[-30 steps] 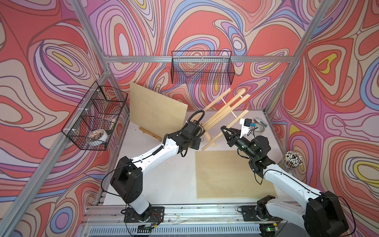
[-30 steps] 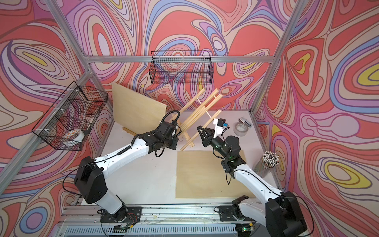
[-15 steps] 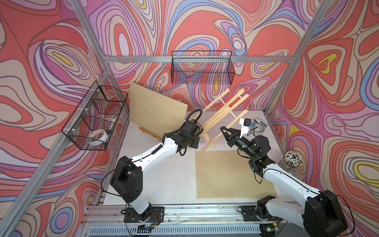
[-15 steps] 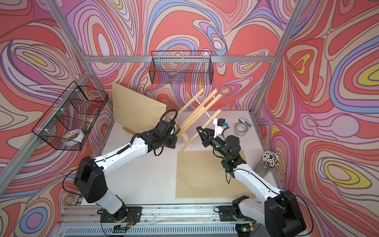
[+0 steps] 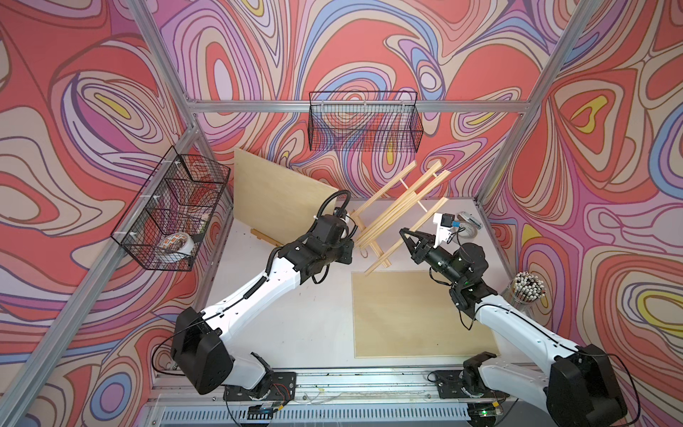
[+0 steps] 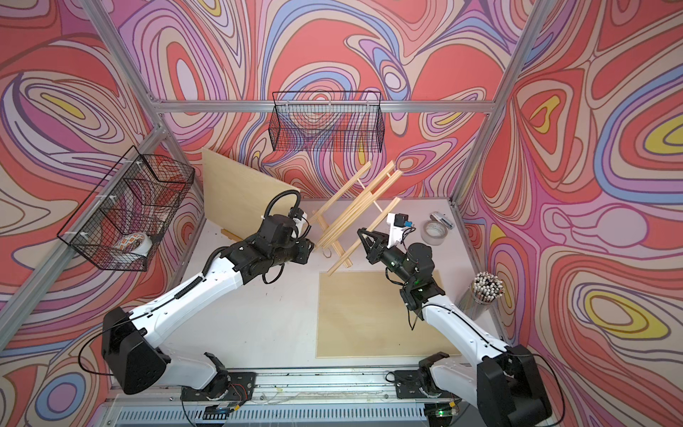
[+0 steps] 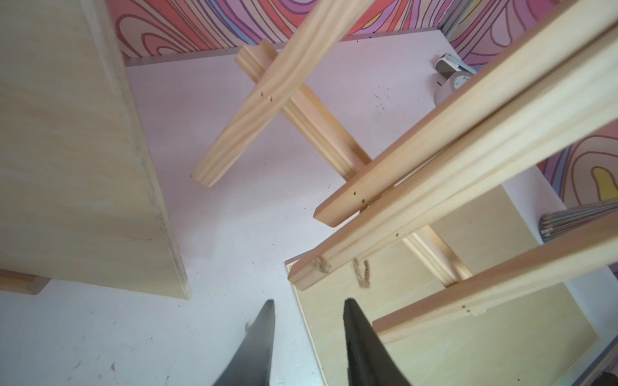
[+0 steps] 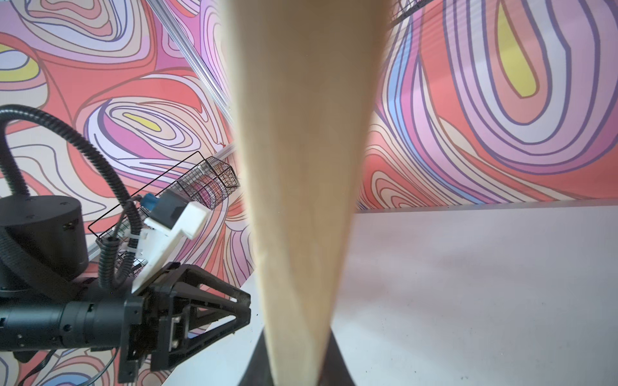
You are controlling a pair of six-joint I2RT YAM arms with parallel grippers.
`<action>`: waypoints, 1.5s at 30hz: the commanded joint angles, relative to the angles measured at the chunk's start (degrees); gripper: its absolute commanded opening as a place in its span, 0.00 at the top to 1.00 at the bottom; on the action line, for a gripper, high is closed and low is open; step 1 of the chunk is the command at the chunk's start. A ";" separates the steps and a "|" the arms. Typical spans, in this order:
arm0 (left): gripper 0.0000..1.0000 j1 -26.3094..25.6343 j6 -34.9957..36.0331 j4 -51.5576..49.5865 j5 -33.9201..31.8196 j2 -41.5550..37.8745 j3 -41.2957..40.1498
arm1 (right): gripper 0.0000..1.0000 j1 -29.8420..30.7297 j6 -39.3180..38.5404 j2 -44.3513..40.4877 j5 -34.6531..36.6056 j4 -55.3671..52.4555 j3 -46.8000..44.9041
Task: Disassemble the easel
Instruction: Fold up the easel at the center of the board, then place the easel at the center of the board.
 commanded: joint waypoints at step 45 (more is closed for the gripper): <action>0.35 1.58 -2.02 6.55 4.55 -11.04 -5.36 | 1.00 7.83 -38.14 3.12 49.36 -43.75 25.20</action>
